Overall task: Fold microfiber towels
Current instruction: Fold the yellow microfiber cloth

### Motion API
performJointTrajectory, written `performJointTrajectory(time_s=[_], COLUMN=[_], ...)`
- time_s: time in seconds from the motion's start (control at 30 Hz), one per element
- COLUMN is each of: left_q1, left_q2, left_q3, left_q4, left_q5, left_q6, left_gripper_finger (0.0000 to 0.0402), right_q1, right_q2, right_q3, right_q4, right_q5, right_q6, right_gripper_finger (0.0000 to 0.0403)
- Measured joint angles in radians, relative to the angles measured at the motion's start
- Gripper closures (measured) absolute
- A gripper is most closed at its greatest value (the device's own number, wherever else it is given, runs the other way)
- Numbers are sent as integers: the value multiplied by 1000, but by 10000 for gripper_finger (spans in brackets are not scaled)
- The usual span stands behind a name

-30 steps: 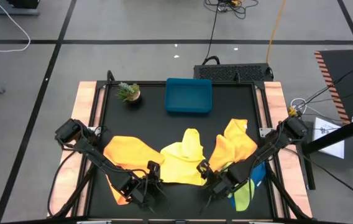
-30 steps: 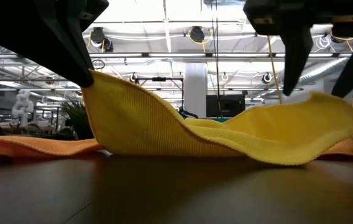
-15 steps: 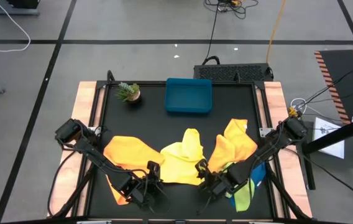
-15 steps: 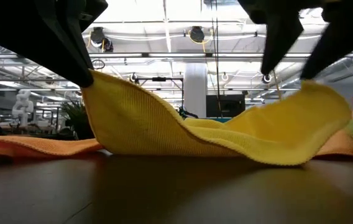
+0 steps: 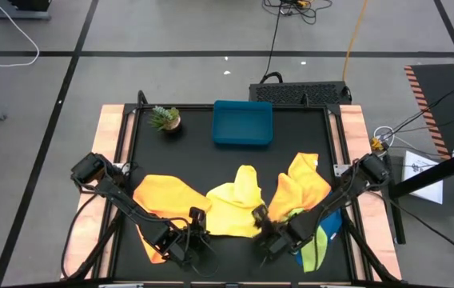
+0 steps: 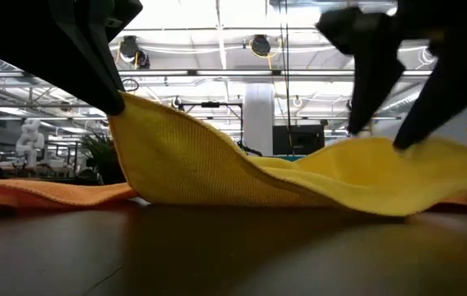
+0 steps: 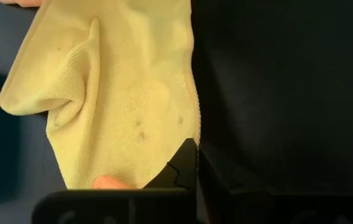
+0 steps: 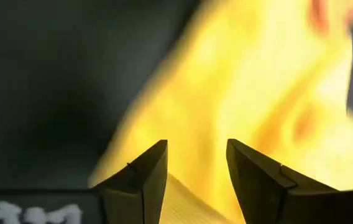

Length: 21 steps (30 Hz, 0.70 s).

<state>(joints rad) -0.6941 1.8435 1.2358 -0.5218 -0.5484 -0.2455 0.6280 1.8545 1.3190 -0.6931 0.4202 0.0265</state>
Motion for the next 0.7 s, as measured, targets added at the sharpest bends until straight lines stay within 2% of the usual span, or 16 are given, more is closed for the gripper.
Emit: performJointTrajectory(time_s=[0.13, 0.3, 0.5, 0.7], left_q1=[0, -1, 0, 0], left_q2=[0, 0, 0, 0], left_q3=[0, 0, 0, 0], left_q4=[-3, -1, 0, 1], left_q5=[1, 6, 7, 7], left_q6=[-2, -1, 0, 1], left_gripper_finger=[394, 393, 398, 391], right_q1=[-4, 39, 123, 156], right_q2=[-13, -40, -63, -65], right_q3=[0, -1, -1, -1], right_q4=[-237, -406, -361, -195], right_q5=[25, -37, -82, -36], right_q6=[150, 339, 335, 148], right_gripper_finger=[259, 272, 280, 280])
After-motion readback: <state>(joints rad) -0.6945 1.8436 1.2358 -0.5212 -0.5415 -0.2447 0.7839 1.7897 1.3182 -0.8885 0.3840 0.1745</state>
